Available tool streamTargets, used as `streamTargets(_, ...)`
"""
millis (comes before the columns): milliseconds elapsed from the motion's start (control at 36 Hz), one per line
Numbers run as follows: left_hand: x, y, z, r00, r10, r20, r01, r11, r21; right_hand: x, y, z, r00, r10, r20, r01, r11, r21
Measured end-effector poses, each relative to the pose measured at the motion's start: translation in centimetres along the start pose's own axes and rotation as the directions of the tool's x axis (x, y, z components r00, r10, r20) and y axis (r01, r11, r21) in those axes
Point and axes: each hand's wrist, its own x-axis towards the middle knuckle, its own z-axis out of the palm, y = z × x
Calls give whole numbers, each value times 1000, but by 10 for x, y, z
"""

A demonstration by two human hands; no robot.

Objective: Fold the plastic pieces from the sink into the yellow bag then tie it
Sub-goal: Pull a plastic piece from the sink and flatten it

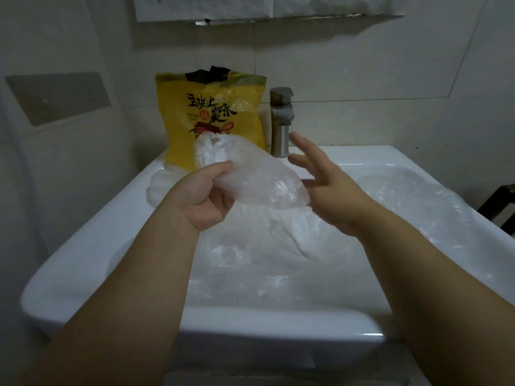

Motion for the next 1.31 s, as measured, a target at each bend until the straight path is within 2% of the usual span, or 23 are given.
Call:
streamTargets(28,1,-1,-1,1000,-15,4,15,1000,19,-2,-1,4,998,-68,19,69,995,-78)
streamTargets(83,2,-2,-1,999,-43,19,42,998,47,-5,-4,10,985,-159,69,166,980,-112)
streamTargets(194,1,-3,1,996,-82,18,79,991,112,-7,-9,13,972,-207,115,225,959,-172)
streamTargets(389,2,-14,5,993,-5,119,-32,952,303,-6,-7,13,993,-102,55,110,979,-171)
streamTargets(528,-2,-20,13,975,14,224,-108,904,413,2,0,11,993,-73,-94,49,971,-236)
streamTargets(667,-6,-24,15,955,-10,298,-146,856,497,7,7,10,985,-37,-169,-5,970,-244)
streamTargets(778,-10,-26,15,931,-64,360,-153,825,544,9,9,10,964,-43,-261,-46,945,-324)
streamTargets(861,-12,-25,15,918,-83,389,-159,819,551,10,9,7,945,-20,-325,-96,937,-337)
streamTargets(944,-14,-24,15,909,-90,407,-165,819,550,8,7,4,955,195,-225,-215,974,-68)
streamTargets(1000,-13,-23,13,903,-99,419,-171,810,561,8,5,3,953,254,-162,-246,967,68)
streamTargets(1056,-12,-22,11,898,-109,426,-186,784,593,8,5,3,966,199,-165,-181,976,119)
streamTargets(1111,-12,-21,10,891,-107,442,-193,791,580,8,5,3,971,120,-206,-105,991,85)
streamTargets(1194,-14,-14,8,883,-93,460,-120,903,413,7,4,3,970,54,-236,-46,998,37)
streamTargets(1250,-16,-8,6,846,-120,519,-35,959,280,6,4,3,976,54,-210,-52,998,18)
streamTargets(1306,-17,-6,5,807,-169,566,-5,956,293,3,3,5,984,62,-166,-69,997,-32)
